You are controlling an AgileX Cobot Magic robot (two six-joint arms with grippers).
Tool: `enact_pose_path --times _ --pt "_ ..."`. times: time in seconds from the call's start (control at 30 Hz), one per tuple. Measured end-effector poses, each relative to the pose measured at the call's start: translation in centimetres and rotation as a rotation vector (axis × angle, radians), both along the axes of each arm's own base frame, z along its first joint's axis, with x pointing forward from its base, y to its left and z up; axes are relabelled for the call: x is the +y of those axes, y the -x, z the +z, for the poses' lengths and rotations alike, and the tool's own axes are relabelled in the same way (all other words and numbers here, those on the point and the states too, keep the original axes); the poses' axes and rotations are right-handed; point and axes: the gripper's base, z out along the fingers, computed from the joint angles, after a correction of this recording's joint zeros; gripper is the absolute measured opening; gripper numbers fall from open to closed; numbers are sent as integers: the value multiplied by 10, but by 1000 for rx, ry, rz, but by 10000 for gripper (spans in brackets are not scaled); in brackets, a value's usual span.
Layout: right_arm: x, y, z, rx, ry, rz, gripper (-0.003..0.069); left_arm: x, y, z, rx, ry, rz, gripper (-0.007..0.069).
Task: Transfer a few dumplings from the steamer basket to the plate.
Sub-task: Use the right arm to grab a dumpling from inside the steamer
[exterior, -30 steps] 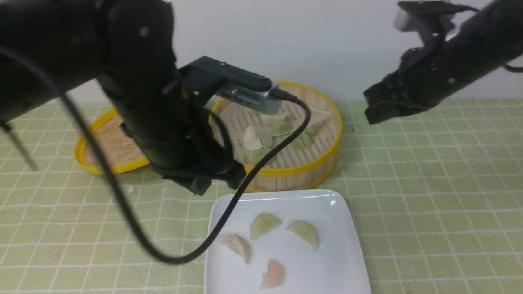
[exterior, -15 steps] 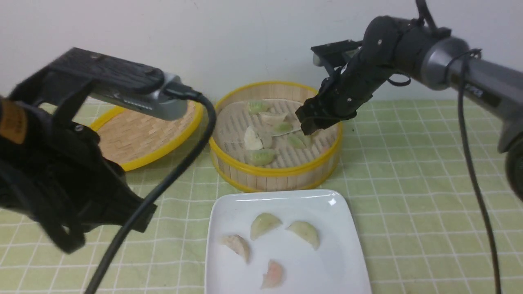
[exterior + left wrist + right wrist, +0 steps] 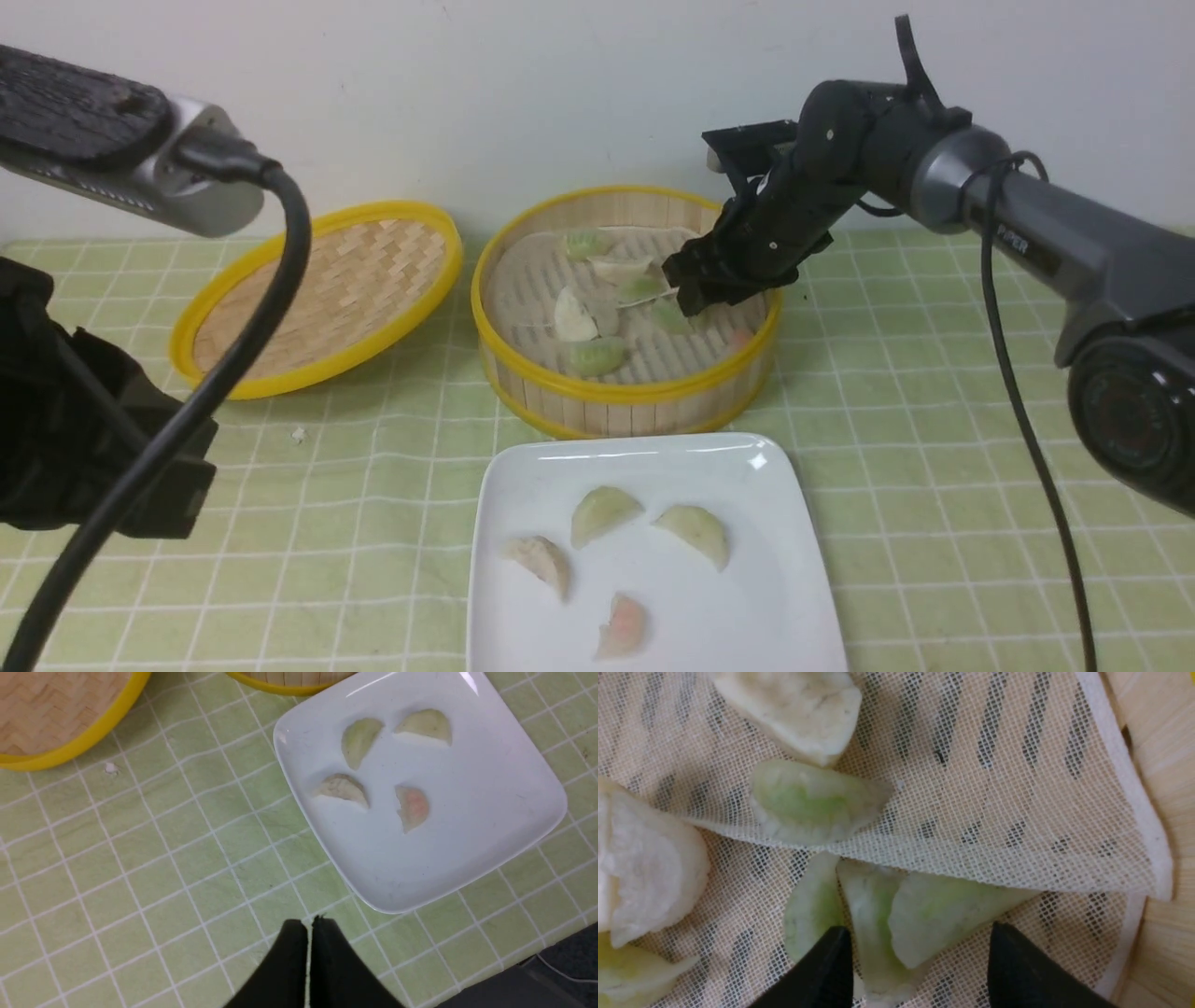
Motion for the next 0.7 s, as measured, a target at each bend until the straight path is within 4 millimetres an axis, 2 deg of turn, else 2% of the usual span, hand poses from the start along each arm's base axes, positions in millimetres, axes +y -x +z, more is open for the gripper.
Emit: enact_pose_path --times 0.27,0.53,0.67,0.7 --pt "2 5 -9 72 25 -24 237 2 -1 0 -15 -23 9 -6" --pt "2 5 -8 72 38 -21 221 2 -1 0 -15 -24 9 -6" --pt "3 5 -4 87 40 1 125 2 -1 0 -15 -24 9 -6" --pt "3 5 -3 89 40 2 125 2 -1 0 -15 -24 9 -6"
